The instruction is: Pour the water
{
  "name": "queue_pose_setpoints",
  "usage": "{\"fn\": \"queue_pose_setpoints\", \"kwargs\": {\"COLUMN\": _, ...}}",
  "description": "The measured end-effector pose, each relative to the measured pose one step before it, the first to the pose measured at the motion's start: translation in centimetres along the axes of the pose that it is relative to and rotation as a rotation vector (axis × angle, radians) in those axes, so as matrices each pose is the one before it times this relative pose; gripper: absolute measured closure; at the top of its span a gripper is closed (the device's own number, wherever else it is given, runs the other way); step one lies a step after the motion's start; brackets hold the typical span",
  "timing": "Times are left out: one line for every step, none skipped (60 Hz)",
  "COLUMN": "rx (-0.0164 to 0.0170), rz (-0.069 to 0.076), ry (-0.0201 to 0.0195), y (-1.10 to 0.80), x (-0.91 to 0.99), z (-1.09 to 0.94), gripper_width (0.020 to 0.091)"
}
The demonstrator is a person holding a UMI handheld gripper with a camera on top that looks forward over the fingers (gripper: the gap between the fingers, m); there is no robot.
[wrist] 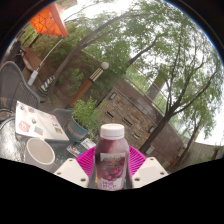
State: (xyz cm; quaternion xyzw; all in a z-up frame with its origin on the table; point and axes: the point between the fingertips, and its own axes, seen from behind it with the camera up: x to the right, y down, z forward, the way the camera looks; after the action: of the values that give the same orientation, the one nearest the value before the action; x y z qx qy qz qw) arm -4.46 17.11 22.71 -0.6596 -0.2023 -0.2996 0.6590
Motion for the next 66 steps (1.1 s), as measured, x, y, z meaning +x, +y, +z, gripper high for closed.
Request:
{"fn": "queue_pose_setpoints", "kwargs": {"rx": -0.01758, "rz": 0.1189, "ry": -0.01619, "y": 0.831, "x": -0.124, "z": -0.088, "gripper_width": 0.0672}}
{"fn": "queue_pose_setpoints", "kwargs": {"rx": -0.01362, "rz": 0.1116, "ry": -0.01992, "y": 0.982, "x": -0.368, "z": 0.304, "gripper_width": 0.0670}}
{"fn": "queue_pose_setpoints", "kwargs": {"rx": -0.00964, "rz": 0.1034, "ry": -0.02186, "y": 0.746, "x": -0.239, "z": -0.019, "gripper_width": 0.0671}}
{"fn": "queue_pose_setpoints", "kwargs": {"rx": -0.00822, "rz": 0.0941, "ry": -0.02194, "y": 0.724, "x": -0.198, "z": -0.020, "gripper_width": 0.0670}}
{"fn": "queue_pose_setpoints", "kwargs": {"rx": -0.01042, "rz": 0.0860, "ry": -0.01974, "y": 0.915, "x": -0.204, "z": 0.474, "gripper_width": 0.0672}}
{"fn": "queue_pose_setpoints", "kwargs": {"rx": -0.01011, "rz": 0.0804, "ry": -0.01577, "y": 0.877, "x": -0.056, "z": 0.013, "gripper_width": 0.0672}}
{"fn": "queue_pose_setpoints", "kwargs": {"rx": -0.01093, "rz": 0.0743, "ry": -0.01119, "y": 0.950, "x": 0.048, "z": 0.139, "gripper_width": 0.0671}}
{"fn": "queue_pose_setpoints", "kwargs": {"rx": -0.00945, "rz": 0.0743, "ry": -0.00353, "y": 1.844, "x": -0.351, "z": 0.748, "gripper_width": 0.0671}}
{"fn": "queue_pose_setpoints", "kwargs": {"rx": -0.01503, "rz": 0.0471, "ry": -0.00434, "y": 1.017, "x": 0.242, "z": 0.097, "gripper_width": 0.0670}}
{"fn": "queue_pose_setpoints", "kwargs": {"rx": -0.01141, "rz": 0.0331, "ry": -0.00117, "y": 0.895, "x": 0.333, "z": 0.104, "gripper_width": 0.0669}}
{"fn": "queue_pose_setpoints", "kwargs": {"rx": -0.00789, "rz": 0.0197, "ry": 0.00072, "y": 0.761, "x": 0.371, "z": 0.115, "gripper_width": 0.0669}}
{"fn": "queue_pose_setpoints", "kwargs": {"rx": -0.00313, "rz": 0.0060, "ry": 0.00321, "y": 0.634, "x": 0.414, "z": 0.096, "gripper_width": 0.0668}}
{"fn": "queue_pose_setpoints", "kwargs": {"rx": -0.01664, "rz": -0.0210, "ry": 0.00620, "y": -0.772, "x": 0.687, "z": 0.217, "gripper_width": 0.0669}}
{"fn": "queue_pose_setpoints", "kwargs": {"rx": 0.00132, "rz": -0.0068, "ry": 0.00854, "y": 0.512, "x": 0.503, "z": 0.063, "gripper_width": 0.0670}}
{"fn": "queue_pose_setpoints", "kwargs": {"rx": -0.00001, "rz": -0.0069, "ry": 0.00879, "y": 0.470, "x": 0.451, "z": 0.052, "gripper_width": 0.0669}}
{"fn": "queue_pose_setpoints", "kwargs": {"rx": -0.00008, "rz": -0.0068, "ry": 0.00570, "y": 0.356, "x": 0.288, "z": 0.027, "gripper_width": 0.0670}}
{"fn": "queue_pose_setpoints", "kwargs": {"rx": -0.00554, "rz": -0.0060, "ry": 0.00192, "y": 0.295, "x": -0.205, "z": 0.413, "gripper_width": 0.0670}}
{"fn": "queue_pose_setpoints", "kwargs": {"rx": -0.00001, "rz": -0.0025, "ry": -0.00816, "y": 0.398, "x": -0.100, "z": 0.025, "gripper_width": 0.0670}}
{"fn": "queue_pose_setpoints", "kwargs": {"rx": 0.00038, "rz": 0.0010, "ry": -0.00803, "y": 0.365, "x": -0.109, "z": 0.015, "gripper_width": 0.0671}}
{"fn": "queue_pose_setpoints", "kwargs": {"rx": 0.00133, "rz": 0.0007, "ry": -0.00895, "y": 0.319, "x": -0.195, "z": -0.020, "gripper_width": 0.0669}}
{"fn": "queue_pose_setpoints", "kwargs": {"rx": 0.00044, "rz": -0.0008, "ry": -0.00809, "y": 0.303, "x": -0.191, "z": 0.009, "gripper_width": 0.0668}}
{"fn": "queue_pose_setpoints", "kwargs": {"rx": 0.00652, "rz": 0.0116, "ry": 0.00017, "y": 0.723, "x": -0.726, "z": 0.688, "gripper_width": 0.0669}}
{"fn": "queue_pose_setpoints", "kwargs": {"rx": -0.00068, "rz": -0.0011, "ry": -0.00765, "y": 0.266, "x": -0.160, "z": -0.032, "gripper_width": 0.0668}}
{"fn": "queue_pose_setpoints", "kwargs": {"rx": -0.00259, "rz": -0.0051, "ry": -0.00973, "y": 0.227, "x": -0.345, "z": -0.012, "gripper_width": 0.0669}}
{"fn": "queue_pose_setpoints", "kwargs": {"rx": 0.00268, "rz": -0.0108, "ry": -0.00519, "y": 0.106, "x": -0.140, "z": -0.066, "gripper_width": 0.0668}}
{"fn": "queue_pose_setpoints", "kwargs": {"rx": 0.01133, "rz": -0.0180, "ry": 0.00559, "y": -0.081, "x": 0.213, "z": 0.106, "gripper_width": 0.0670}}
{"fn": "queue_pose_setpoints", "kwargs": {"rx": 0.00119, "rz": -0.0174, "ry": 0.00136, "y": 0.131, "x": -0.260, "z": -0.188, "gripper_width": 0.0669}}
{"fn": "queue_pose_setpoints", "kwargs": {"rx": 0.00103, "rz": -0.0178, "ry": -0.00315, "y": 0.055, "x": -0.180, "z": -0.018, "gripper_width": 0.0668}}
{"fn": "queue_pose_setpoints", "kwargs": {"rx": 0.00551, "rz": -0.0144, "ry": 0.00075, "y": -0.068, "x": -0.066, "z": -0.065, "gripper_width": 0.0668}}
{"fn": "queue_pose_setpoints", "kwargs": {"rx": -0.00027, "rz": -0.0109, "ry": 0.00480, "y": 0.073, "x": 0.019, "z": -0.084, "gripper_width": 0.0669}}
{"fn": "queue_pose_setpoints", "kwargs": {"rx": -0.01351, "rz": -0.0193, "ry": 0.00744, "y": -0.695, "x": -0.049, "z": -0.083, "gripper_width": 0.0669}}
{"fn": "queue_pose_setpoints", "kwargs": {"rx": 0.00171, "rz": -0.0047, "ry": 0.00106, "y": -0.021, "x": 0.027, "z": -0.079, "gripper_width": 0.0670}}
{"fn": "queue_pose_setpoints", "kwargs": {"rx": -0.00097, "rz": -0.0030, "ry": 0.00054, "y": 0.033, "x": 0.017, "z": -0.051, "gripper_width": 0.0670}}
{"fn": "queue_pose_setpoints", "kwargs": {"rx": -0.00068, "rz": -0.0017, "ry": 0.00266, "y": -0.007, "x": 0.035, "z": -0.045, "gripper_width": 0.0670}}
{"fn": "queue_pose_setpoints", "kwargs": {"rx": 0.00116, "rz": 0.0001, "ry": 0.00377, "y": -0.086, "x": 0.409, "z": -0.186, "gripper_width": 0.0670}}
{"fn": "queue_pose_setpoints", "kwargs": {"rx": 0.00147, "rz": 0.0106, "ry": -0.00116, "y": 0.091, "x": -0.308, "z": 0.146, "gripper_width": 0.0670}}
{"fn": "queue_pose_setpoints", "kwargs": {"rx": 0.00166, "rz": 0.0071, "ry": 0.00238, "y": 0.009, "x": 0.050, "z": 0.046, "gripper_width": 0.0670}}
{"fn": "queue_pose_setpoints", "kwargs": {"rx": -0.00521, "rz": -0.0035, "ry": 0.00360, "y": -0.397, "x": 0.338, "z": -0.171, "gripper_width": 0.0669}}
{"fn": "queue_pose_setpoints", "kwargs": {"rx": 0.00201, "rz": 0.0060, "ry": 0.00030, "y": -0.056, "x": -0.003, "z": 0.006, "gripper_width": 0.0669}}
{"fn": "queue_pose_setpoints", "kwargs": {"rx": 0.00161, "rz": 0.0046, "ry": -0.00115, "y": -0.057, "x": -0.047, "z": -0.003, "gripper_width": 0.0670}}
{"fn": "queue_pose_setpoints", "kwargs": {"rx": 0.00062, "rz": 0.0015, "ry": -0.00081, "y": -0.032, "x": -0.057, "z": 0.018, "gripper_width": 0.0666}}
{"fn": "queue_pose_setpoints", "kwargs": {"rx": -0.00072, "rz": 0.0036, "ry": -0.00203, "y": 0.030, "x": 0.153, "z": 0.032, "gripper_width": 0.0656}}
{"fn": "queue_pose_setpoints", "kwargs": {"rx": -0.00132, "rz": 0.0000, "ry": -0.00266, "y": 0.004, "x": -0.066, "z": 0.003, "gripper_width": 0.0636}}
{"fn": "queue_pose_setpoints", "kwargs": {"rx": 0.00077, "rz": 0.0019, "ry": -0.00006, "y": -0.075, "x": -0.026, "z": -0.023, "gripper_width": 0.0623}}
{"fn": "queue_pose_setpoints", "kwargs": {"rx": -0.00062, "rz": 0.0006, "ry": 0.00003, "y": -0.037, "x": -0.020, "z": -0.007, "gripper_width": 0.0597}}
{"fn": "queue_pose_setpoints", "kwargs": {"rx": -0.00319, "rz": -0.0011, "ry": 0.00146, "y": -0.014, "x": 0.010, "z": -0.009, "gripper_width": 0.0574}}
{"fn": "queue_pose_setpoints", "kwargs": {"rx": -0.00520, "rz": -0.0031, "ry": 0.00125, "y": 0.067, "x": 0.036, "z": 0.002, "gripper_width": 0.0556}}
{"fn": "queue_pose_setpoints", "kwargs": {"rx": -0.00815, "rz": -0.0041, "ry": 0.00034, "y": 0.100, "x": 0.001, "z": -0.040, "gripper_width": 0.0533}}
{"fn": "queue_pose_setpoints", "kwargs": {"rx": -0.01235, "rz": -0.0065, "ry": 0.00433, "y": 0.078, "x": 0.020, "z": -0.266, "gripper_width": 0.0500}}
{"fn": "queue_pose_setpoints", "kwargs": {"rx": -0.01434, "rz": -0.0032, "ry": 0.00550, "y": 0.236, "x": 0.114, "z": -0.155, "gripper_width": 0.0456}}
{"fn": "queue_pose_setpoints", "kwargs": {"rx": -0.01561, "rz": -0.0015, "ry": 0.00297, "y": 0.232, "x": 0.028, "z": -0.177, "gripper_width": 0.0404}}
{"fn": "queue_pose_setpoints", "kwargs": {"rx": -0.01050, "rz": 0.0022, "ry": -0.00342, "y": 0.114, "x": -0.099, "z": -0.227, "gripper_width": 0.0349}}
{"fn": "queue_pose_setpoints", "kwargs": {"rx": -0.00309, "rz": 0.0032, "ry": -0.00487, "y": 0.002, "x": -0.023, "z": -0.059, "gripper_width": 0.0303}}
{"fn": "queue_pose_setpoints", "kwargs": {"rx": 0.00153, "rz": 0.0040, "ry": -0.00308, "y": -0.185, "x": -0.240, "z": -0.617, "gripper_width": 0.0261}}
{"fn": "queue_pose_setpoints", "kwargs": {"rx": 0.00369, "rz": 0.0038, "ry": -0.00223, "y": -0.169, "x": -0.064, "z": -0.390, "gripper_width": 0.0242}}
{"fn": "queue_pose_setpoints", "kwargs": {"rx": 0.00482, "rz": 0.0022, "ry": -0.00280, "y": -0.193, "x": -0.117, "z": -0.479, "gripper_width": 0.0248}}
{"fn": "queue_pose_setpoints", "kwargs": {"rx": 0.00327, "rz": -0.0017, "ry": -0.00169, "y": -0.179, "x": -0.136, "z": -0.587, "gripper_width": 0.0256}}
{"fn": "queue_pose_setpoints", "kwargs": {"rx": 0.00027, "rz": -0.0039, "ry": -0.00124, "y": -0.162, "x": -0.093, "z": -0.544, "gripper_width": 0.0264}}
{"fn": "queue_pose_setpoints", "kwargs": {"rx": -0.00250, "rz": -0.0093, "ry": -0.00106, "y": -0.029, "x": -0.055, "z": -0.565, "gripper_width": 0.0266}}
{"fn": "queue_pose_setpoints", "kwargs": {"rx": 0.00017, "rz": -0.0075, "ry": 0.00242, "y": -0.097, "x": -0.005, "z": -0.627, "gripper_width": 0.0270}}
{"fn": "queue_pose_setpoints", "kwargs": {"rx": 0.00102, "rz": -0.0057, "ry": 0.00540, "y": -0.155, "x": 0.035, "z": -0.697, "gripper_width": 0.0270}}
{"fn": "queue_pose_setpoints", "kwargs": {"rx": 0.00213, "rz": -0.0014, "ry": 0.00574, "y": -0.246, "x": 0.163, "z": -0.567, "gripper_width": 0.0271}}
{"fn": "queue_pose_setpoints", "kwargs": {"rx": 0.00277, "rz": -0.0037, "ry": 0.00632, "y": -0.098, "x": -0.022, "z": -1.086, "gripper_width": 0.0270}}
{"fn": "queue_pose_setpoints", "kwargs": {"rx": 0.00183, "rz": -0.0050, "ry": 0.00580, "y": -0.096, "x": 0.050, "z": -0.821, "gripper_width": 0.0271}}
{"fn": "queue_pose_setpoints", "kwargs": {"rx": 0.00130, "rz": -0.0052, "ry": 0.00477, "y": -0.122, "x": 0.007, "z": -0.856, "gripper_width": 0.0270}}
{"fn": "queue_pose_setpoints", "kwargs": {"rx": 0.00014, "rz": -0.0055, "ry": 0.00384, "y": -0.064, "x": 0.005, "z": -0.934, "gripper_width": 0.0271}}
